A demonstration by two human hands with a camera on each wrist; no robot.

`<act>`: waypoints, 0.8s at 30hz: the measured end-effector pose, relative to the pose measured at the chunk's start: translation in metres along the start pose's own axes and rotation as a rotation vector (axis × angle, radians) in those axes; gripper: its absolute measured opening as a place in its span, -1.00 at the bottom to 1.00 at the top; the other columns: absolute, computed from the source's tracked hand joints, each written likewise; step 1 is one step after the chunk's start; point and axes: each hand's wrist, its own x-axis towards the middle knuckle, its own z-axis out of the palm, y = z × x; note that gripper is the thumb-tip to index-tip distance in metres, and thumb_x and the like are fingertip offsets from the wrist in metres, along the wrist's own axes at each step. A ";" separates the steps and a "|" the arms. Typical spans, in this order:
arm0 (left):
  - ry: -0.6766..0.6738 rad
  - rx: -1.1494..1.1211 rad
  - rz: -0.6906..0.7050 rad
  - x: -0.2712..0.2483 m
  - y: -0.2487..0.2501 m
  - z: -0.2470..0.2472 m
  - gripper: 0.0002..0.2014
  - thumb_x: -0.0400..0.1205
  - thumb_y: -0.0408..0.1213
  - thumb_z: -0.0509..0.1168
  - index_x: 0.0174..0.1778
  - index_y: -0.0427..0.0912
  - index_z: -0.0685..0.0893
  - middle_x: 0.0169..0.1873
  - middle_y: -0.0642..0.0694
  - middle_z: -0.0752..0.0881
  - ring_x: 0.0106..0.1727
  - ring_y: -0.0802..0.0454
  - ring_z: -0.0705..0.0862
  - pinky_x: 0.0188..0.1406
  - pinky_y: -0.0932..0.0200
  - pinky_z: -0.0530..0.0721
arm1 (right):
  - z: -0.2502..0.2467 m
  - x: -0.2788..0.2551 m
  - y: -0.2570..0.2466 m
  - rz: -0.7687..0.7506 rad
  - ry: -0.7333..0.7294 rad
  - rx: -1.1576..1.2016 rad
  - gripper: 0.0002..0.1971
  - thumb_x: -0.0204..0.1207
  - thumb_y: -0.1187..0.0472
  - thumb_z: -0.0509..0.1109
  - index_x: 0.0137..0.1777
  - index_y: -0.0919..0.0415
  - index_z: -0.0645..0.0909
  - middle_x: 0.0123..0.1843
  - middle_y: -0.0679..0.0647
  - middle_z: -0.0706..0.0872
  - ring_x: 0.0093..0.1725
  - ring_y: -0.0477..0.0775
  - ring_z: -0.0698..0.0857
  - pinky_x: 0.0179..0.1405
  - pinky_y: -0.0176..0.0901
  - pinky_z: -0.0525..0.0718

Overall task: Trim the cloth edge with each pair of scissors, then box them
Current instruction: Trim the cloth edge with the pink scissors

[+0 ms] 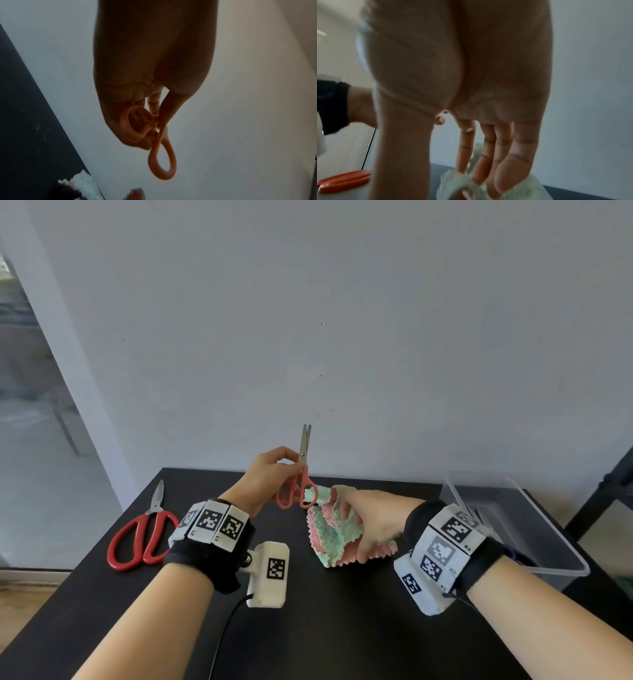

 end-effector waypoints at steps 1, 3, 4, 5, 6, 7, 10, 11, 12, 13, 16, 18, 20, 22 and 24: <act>-0.001 0.000 -0.003 -0.004 0.000 0.001 -0.96 0.69 -0.40 0.23 -0.05 -0.29 0.57 -0.47 -0.17 0.71 -0.64 0.07 0.59 -0.67 0.31 0.55 | 0.005 -0.001 0.001 0.019 -0.028 -0.016 -0.32 0.24 0.25 0.68 0.28 0.03 0.37 0.08 -0.04 0.49 0.05 0.08 0.60 -0.07 -0.07 0.63; -0.003 0.009 -0.010 -0.010 0.001 0.001 -0.95 0.69 -0.39 0.24 -0.03 -0.29 0.58 -0.43 -0.20 0.69 -0.63 0.07 0.59 -0.66 0.31 0.56 | 0.014 0.000 0.004 0.033 -0.023 -0.007 -0.34 0.31 0.38 0.60 0.30 0.01 0.33 0.14 0.05 0.50 0.06 0.13 0.64 -0.06 -0.05 0.70; -0.004 0.019 -0.013 -0.012 0.001 0.001 -0.94 0.69 -0.39 0.24 -0.02 -0.30 0.58 -0.39 -0.23 0.68 -0.62 0.06 0.59 -0.66 0.30 0.56 | 0.017 0.000 0.006 0.028 0.012 0.027 -0.38 0.35 0.42 0.53 0.29 0.01 0.33 0.13 0.06 0.51 0.02 0.12 0.65 -0.11 -0.08 0.70; -0.003 0.028 -0.016 -0.014 0.001 0.001 -0.94 0.69 -0.38 0.24 -0.02 -0.30 0.59 -0.36 -0.25 0.68 -0.61 0.06 0.59 -0.66 0.30 0.56 | 0.019 0.000 0.007 0.017 0.063 0.069 -0.45 0.41 0.44 0.47 0.29 0.03 0.35 0.10 0.05 0.53 -0.01 0.09 0.63 -0.18 -0.14 0.67; -0.001 0.036 -0.019 -0.014 0.002 0.001 -0.93 0.69 -0.38 0.25 -0.02 -0.31 0.59 -0.35 -0.26 0.68 -0.61 0.05 0.59 -0.66 0.30 0.56 | 0.019 0.000 0.008 0.001 0.122 0.105 -0.55 0.47 0.43 0.40 0.27 0.05 0.39 0.06 0.03 0.54 -0.04 0.07 0.61 -0.23 -0.20 0.62; 0.004 0.043 -0.020 -0.014 0.001 0.001 -0.93 0.69 -0.38 0.25 -0.02 -0.31 0.60 -0.34 -0.27 0.68 -0.59 0.05 0.60 -0.65 0.30 0.56 | 0.018 0.001 0.009 -0.018 0.177 0.132 -0.65 0.51 0.41 0.35 0.21 0.06 0.43 0.01 0.00 0.55 -0.06 0.04 0.59 -0.25 -0.25 0.55; 0.013 0.071 -0.007 -0.011 -0.001 0.000 -0.90 0.68 -0.38 0.26 0.01 -0.35 0.61 -0.30 -0.27 0.70 -0.51 0.01 0.60 -0.62 0.28 0.58 | 0.013 0.005 0.014 -0.065 0.279 0.201 -0.86 0.55 0.30 0.39 -0.05 0.05 0.54 -0.19 -0.11 0.55 -0.23 -0.13 0.56 -0.33 -0.35 0.41; 0.012 0.083 0.001 -0.009 -0.002 0.001 -0.89 0.68 -0.38 0.26 0.03 -0.37 0.61 -0.30 -0.26 0.71 -0.50 0.01 0.61 -0.61 0.28 0.60 | 0.012 0.007 0.015 -0.077 0.296 0.240 -0.89 0.54 0.24 0.43 -0.11 0.05 0.56 -0.24 -0.12 0.55 -0.30 -0.18 0.52 -0.38 -0.38 0.40; 0.010 0.093 0.009 -0.006 -0.003 0.002 -0.88 0.68 -0.39 0.26 0.03 -0.39 0.61 -0.30 -0.25 0.72 -0.49 0.01 0.62 -0.60 0.29 0.61 | 0.011 0.010 0.016 -0.087 0.308 0.291 -0.90 0.53 0.18 0.46 -0.14 0.05 0.58 -0.28 -0.12 0.57 -0.34 -0.19 0.51 -0.39 -0.40 0.41; 0.011 0.097 0.017 -0.004 -0.004 0.003 -0.88 0.68 -0.40 0.26 0.03 -0.40 0.61 -0.31 -0.24 0.72 -0.48 0.01 0.62 -0.59 0.30 0.61 | 0.010 0.012 0.018 -0.099 0.318 0.348 -0.90 0.52 0.12 0.48 -0.13 0.06 0.61 -0.30 -0.10 0.59 -0.35 -0.17 0.52 -0.38 -0.39 0.44; 0.016 0.108 0.046 0.006 -0.004 0.003 -0.91 0.68 -0.42 0.25 0.01 -0.38 0.61 -0.35 -0.18 0.73 -0.47 0.01 0.56 -0.64 0.30 0.51 | 0.004 0.022 0.021 -0.118 0.378 0.492 -0.79 0.48 0.01 0.51 -0.08 0.16 0.73 -0.33 -0.11 0.66 -0.31 -0.20 0.59 -0.32 -0.39 0.48; 0.012 0.123 0.068 0.014 -0.002 0.001 -0.92 0.68 -0.40 0.25 -0.02 -0.33 0.61 -0.43 -0.06 0.76 -0.51 0.03 0.52 -0.64 0.29 0.43 | 0.000 0.029 0.025 -0.120 0.427 0.568 -0.77 0.48 -0.02 0.50 -0.11 0.17 0.76 -0.31 -0.10 0.70 -0.27 -0.17 0.63 -0.27 -0.38 0.50; -0.008 0.134 0.084 0.019 0.002 0.001 -0.92 0.69 -0.38 0.25 -0.04 -0.32 0.62 -0.50 0.02 0.74 -0.56 0.08 0.50 -0.65 0.32 0.40 | -0.004 0.035 0.029 -0.130 0.455 0.632 -0.75 0.49 -0.01 0.49 -0.14 0.20 0.76 -0.29 -0.05 0.71 -0.22 -0.09 0.67 -0.21 -0.26 0.60; -0.047 0.151 0.104 0.022 0.006 0.002 -0.91 0.69 -0.37 0.24 -0.05 -0.32 0.62 -0.54 0.06 0.71 -0.57 0.10 0.48 -0.64 0.32 0.36 | -0.008 0.041 0.031 -0.138 0.472 0.708 -0.76 0.48 0.03 0.50 -0.16 0.23 0.75 -0.29 0.02 0.74 -0.24 -0.04 0.71 -0.19 -0.15 0.69; -0.076 0.146 0.125 0.025 0.009 0.004 -0.91 0.69 -0.37 0.24 -0.09 -0.29 0.62 -0.52 0.05 0.69 -0.56 0.09 0.46 -0.64 0.31 0.32 | -0.011 0.044 0.033 -0.137 0.492 0.805 -0.82 0.49 0.09 0.51 -0.14 0.23 0.73 -0.29 0.07 0.76 -0.33 -0.08 0.74 -0.22 -0.17 0.76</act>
